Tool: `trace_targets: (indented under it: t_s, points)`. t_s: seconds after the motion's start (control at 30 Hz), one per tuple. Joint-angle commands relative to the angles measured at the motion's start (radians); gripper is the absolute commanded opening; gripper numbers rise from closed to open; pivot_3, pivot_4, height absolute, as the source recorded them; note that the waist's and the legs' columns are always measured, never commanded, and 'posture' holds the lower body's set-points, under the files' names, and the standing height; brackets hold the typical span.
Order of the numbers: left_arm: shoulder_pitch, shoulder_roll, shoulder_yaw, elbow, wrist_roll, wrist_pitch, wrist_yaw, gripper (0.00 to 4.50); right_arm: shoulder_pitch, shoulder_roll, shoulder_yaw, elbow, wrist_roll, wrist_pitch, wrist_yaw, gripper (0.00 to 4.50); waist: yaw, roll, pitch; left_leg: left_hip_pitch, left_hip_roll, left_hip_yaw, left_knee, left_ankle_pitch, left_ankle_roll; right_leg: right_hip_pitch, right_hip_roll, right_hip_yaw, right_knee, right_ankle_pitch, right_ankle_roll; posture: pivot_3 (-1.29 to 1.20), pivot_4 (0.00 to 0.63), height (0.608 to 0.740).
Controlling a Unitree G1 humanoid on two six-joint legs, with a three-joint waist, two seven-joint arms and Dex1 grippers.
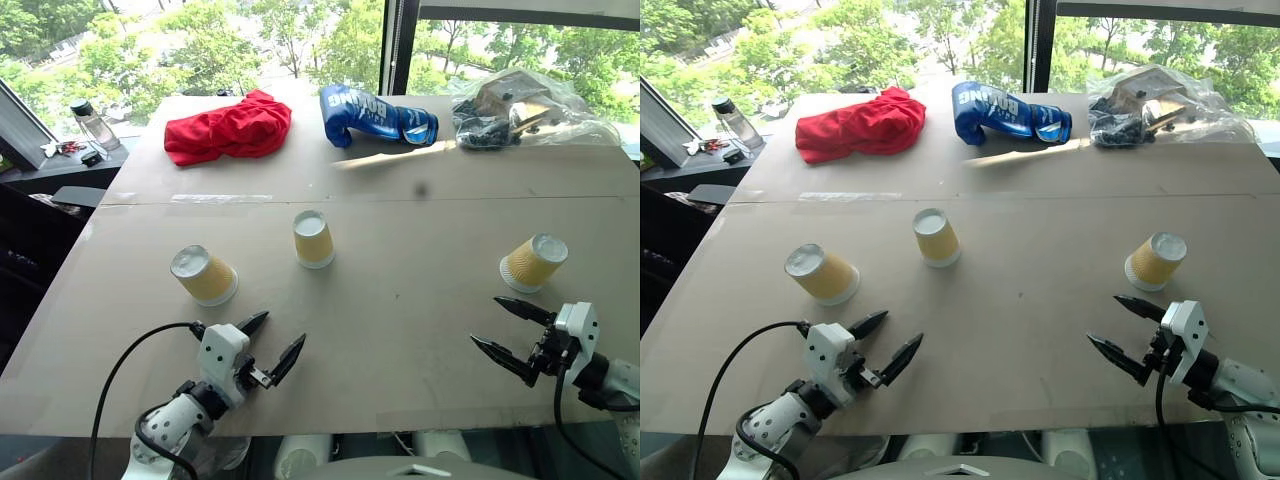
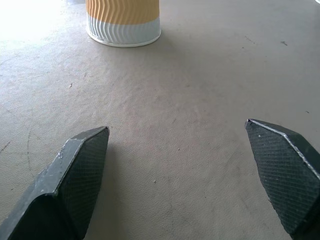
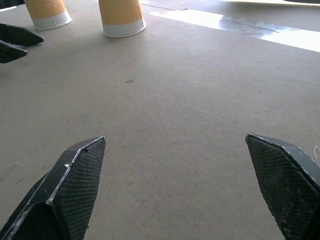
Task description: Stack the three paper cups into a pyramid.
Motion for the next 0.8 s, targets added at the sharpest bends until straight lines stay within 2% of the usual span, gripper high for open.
trace_targets:
  t_s: [0.03, 0.3, 0.8]
  points:
    - [0.019, -0.005, 0.003, 0.041, 0.002, -0.028, -0.015, 4.5, 0.001, -0.011, -0.018, -0.009, 0.002, -0.003, 0.009, 4.42, 0.0, 0.0, 0.0, 0.0, 0.0, 0.0, 0.0, 0.0, 0.0, 0.0, 0.0, 0.0, 0.0, 0.0, 0.0, 0.0, 0.15, 0.74]
    - [0.004, -0.013, 0.004, 0.094, -0.007, -0.083, -0.036, 4.5, -0.015, -0.014, -0.017, -0.002, -0.002, 0.004, 0.001, 4.42, 0.0, 0.002, -0.001, 0.0, 0.0, 0.0, 0.0, 0.0, 0.0, 0.0, 0.0, 0.0, 0.0, 0.0, 0.0, 0.0, 0.15, 0.74]
    - [-0.026, -0.011, 0.005, 0.053, -0.009, -0.034, -0.008, 4.5, -0.032, -0.005, -0.007, -0.01, -0.007, 0.013, -0.005, 4.42, 0.002, 0.002, -0.001, 0.0, 0.0, 0.0, 0.0, 0.0, 0.0, 0.0, 0.0, 0.0, 0.0, 0.0, 0.0, 0.0, 0.15, 0.74]
